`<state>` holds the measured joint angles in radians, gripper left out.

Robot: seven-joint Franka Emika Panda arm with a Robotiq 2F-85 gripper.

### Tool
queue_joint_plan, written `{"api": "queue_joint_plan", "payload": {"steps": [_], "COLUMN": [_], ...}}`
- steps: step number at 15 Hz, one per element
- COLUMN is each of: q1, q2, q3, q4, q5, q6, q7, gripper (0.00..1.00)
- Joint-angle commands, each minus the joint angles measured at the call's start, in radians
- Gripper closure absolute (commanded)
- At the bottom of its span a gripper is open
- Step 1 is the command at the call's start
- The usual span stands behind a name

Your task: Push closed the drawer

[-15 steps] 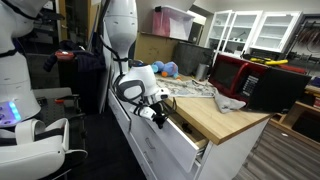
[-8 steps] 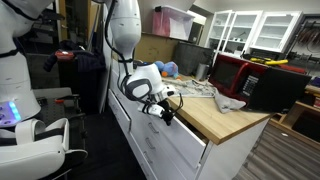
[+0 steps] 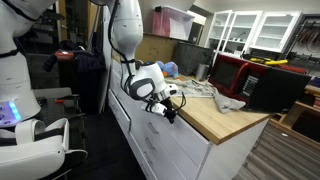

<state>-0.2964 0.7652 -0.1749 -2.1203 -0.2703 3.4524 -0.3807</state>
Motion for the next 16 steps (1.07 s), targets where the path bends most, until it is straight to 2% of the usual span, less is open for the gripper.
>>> {"api": "queue_joint_plan", "payload": {"steps": [1, 4, 6, 7, 8, 9, 12, 13, 14, 16], "q1": [-0.051, -0.156, -0.269, -0.347, -0.428, -0.512, -0.729, -0.778, -0.801, -0.823], "q2": [-0.122, -0.273, -0.364, -0.418, -0.472, -0.517, -0.633, -0.671, -0.723, -0.817], "q3": [0.070, 0.192, 0.309, 0.387, 0.471, 0.563, 0.806, 0.858, 0.880, 0.887], "q4": [-0.138, -0.294, -0.371, -0.410, -0.447, -0.470, -0.490, -0.474, -0.462, -0.442], "q5": [-0.057, -0.109, -0.115, -0.104, -0.081, -0.030, 0.249, 0.337, 0.429, 0.560], "q6": [-0.044, -0.119, -0.220, -0.293, -0.376, -0.458, -0.698, -0.785, -0.870, -1.031], "q7": [0.051, 0.105, 0.149, 0.164, 0.160, 0.148, 0.039, 0.007, -0.027, -0.057], "gripper": [1.00, 1.00, 1.00, 1.00, 0.74, 0.73, 0.53, 0.44, 0.38, 0.23]}}
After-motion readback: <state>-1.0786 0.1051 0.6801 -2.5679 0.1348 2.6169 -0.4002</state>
